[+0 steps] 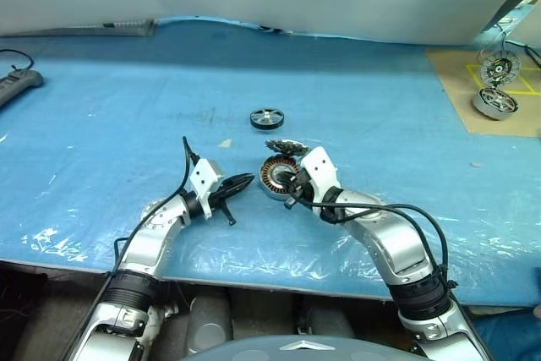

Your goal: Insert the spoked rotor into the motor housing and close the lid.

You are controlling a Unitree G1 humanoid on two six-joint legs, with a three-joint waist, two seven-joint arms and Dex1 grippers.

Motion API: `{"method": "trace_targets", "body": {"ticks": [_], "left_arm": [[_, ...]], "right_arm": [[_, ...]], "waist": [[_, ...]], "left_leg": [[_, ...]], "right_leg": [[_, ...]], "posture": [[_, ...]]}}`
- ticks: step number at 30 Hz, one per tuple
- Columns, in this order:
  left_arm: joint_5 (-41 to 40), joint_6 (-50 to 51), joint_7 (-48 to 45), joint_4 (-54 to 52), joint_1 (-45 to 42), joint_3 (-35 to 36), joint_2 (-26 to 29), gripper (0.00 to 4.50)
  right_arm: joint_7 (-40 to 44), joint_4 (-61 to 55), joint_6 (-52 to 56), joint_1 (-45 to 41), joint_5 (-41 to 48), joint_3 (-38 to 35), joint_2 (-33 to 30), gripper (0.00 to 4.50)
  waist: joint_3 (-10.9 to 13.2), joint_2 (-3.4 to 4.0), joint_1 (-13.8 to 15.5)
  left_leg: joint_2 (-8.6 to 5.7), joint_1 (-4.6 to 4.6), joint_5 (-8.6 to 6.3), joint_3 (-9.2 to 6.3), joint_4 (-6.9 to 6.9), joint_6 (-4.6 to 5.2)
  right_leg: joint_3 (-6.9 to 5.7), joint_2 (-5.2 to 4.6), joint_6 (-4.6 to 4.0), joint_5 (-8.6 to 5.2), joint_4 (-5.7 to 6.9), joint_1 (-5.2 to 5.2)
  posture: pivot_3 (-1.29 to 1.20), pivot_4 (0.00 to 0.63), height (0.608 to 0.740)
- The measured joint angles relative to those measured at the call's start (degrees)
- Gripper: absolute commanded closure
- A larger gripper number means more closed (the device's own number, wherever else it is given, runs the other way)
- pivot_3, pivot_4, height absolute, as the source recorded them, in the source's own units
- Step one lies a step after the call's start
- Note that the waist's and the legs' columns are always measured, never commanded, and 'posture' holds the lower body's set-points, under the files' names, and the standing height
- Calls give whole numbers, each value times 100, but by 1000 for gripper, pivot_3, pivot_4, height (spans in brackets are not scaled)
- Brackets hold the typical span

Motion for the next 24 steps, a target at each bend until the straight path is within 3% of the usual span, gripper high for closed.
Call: {"method": "trace_targets", "body": {"ticks": [15, 24], "left_arm": [[43, -161, -9, 102, -1, -34, -27, 4500], [44, -158, 130, 236, -103, 17, -63, 4500]], "right_arm": [[-85, 21, 120, -44, 40, -86, 103, 4482], [352, -412, 134, 127, 445, -250, 4, 4482]], "waist": [[0, 0, -2], [0, 0, 7]], "left_leg": [[1, 1, 0, 0, 1, 0], [0, -1, 0, 1, 0, 0]], "right_leg": [[1, 1, -1, 0, 1, -1], [2, 0, 0, -1, 0, -2]], "posture": [[0, 150, 740], [0, 150, 740]]}}
